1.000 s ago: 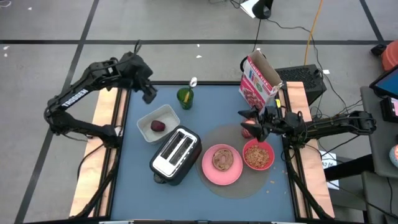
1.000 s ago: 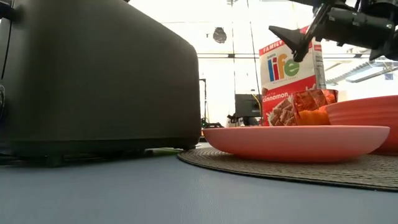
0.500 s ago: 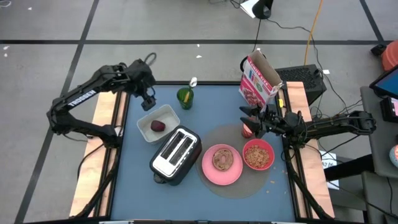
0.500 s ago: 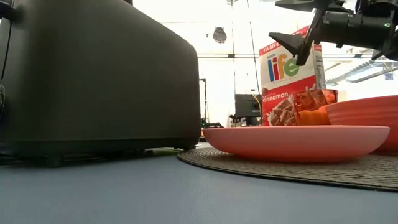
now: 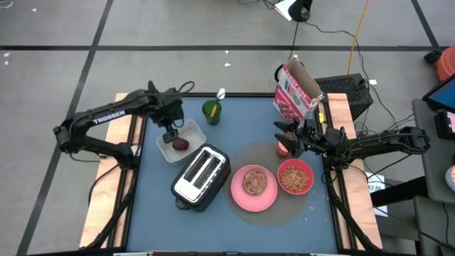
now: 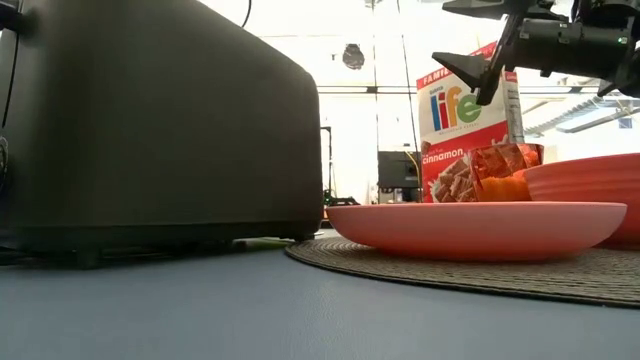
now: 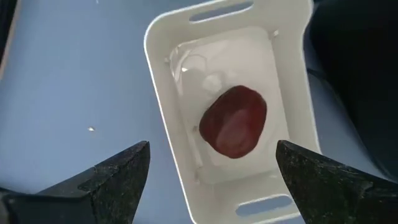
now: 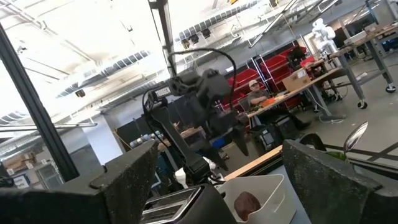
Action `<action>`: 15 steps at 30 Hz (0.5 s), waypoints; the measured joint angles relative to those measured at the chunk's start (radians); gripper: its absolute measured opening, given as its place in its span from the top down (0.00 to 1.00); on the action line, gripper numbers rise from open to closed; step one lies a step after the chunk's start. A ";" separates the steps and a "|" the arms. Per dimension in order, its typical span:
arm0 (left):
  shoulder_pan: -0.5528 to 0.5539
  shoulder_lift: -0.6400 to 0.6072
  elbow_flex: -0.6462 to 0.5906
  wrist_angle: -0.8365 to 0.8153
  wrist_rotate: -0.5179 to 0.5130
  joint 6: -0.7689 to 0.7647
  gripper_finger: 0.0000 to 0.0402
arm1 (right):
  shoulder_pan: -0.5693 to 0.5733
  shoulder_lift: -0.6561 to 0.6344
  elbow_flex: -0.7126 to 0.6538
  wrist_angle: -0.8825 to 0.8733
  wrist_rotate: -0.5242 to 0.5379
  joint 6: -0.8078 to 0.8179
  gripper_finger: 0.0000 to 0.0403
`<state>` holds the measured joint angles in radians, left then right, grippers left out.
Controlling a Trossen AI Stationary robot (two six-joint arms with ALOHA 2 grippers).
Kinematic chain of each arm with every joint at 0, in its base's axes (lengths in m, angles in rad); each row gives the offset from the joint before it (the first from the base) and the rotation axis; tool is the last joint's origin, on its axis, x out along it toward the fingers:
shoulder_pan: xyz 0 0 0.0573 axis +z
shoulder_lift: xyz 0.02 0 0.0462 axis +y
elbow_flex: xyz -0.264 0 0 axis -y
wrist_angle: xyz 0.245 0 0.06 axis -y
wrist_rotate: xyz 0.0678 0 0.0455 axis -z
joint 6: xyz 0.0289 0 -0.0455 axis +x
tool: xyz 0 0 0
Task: Arrange a breakfast setting
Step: Put the apple on the placemat to the top of the pink plate
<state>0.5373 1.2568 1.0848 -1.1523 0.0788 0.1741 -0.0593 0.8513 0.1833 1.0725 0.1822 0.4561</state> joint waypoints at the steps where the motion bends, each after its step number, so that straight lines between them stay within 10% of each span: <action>1: -0.003 0.000 -0.017 0.014 0.000 0.000 0.12 | 0.000 0.000 0.000 0.000 0.000 0.000 0.17; 15: -0.073 0.000 -0.138 0.114 0.000 0.029 0.12 | 0.000 0.000 0.000 0.000 0.000 0.000 0.17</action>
<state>0.4641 1.2564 0.9470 -1.0386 0.0788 0.2030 -0.0593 0.8511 0.1833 1.0725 0.1822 0.4561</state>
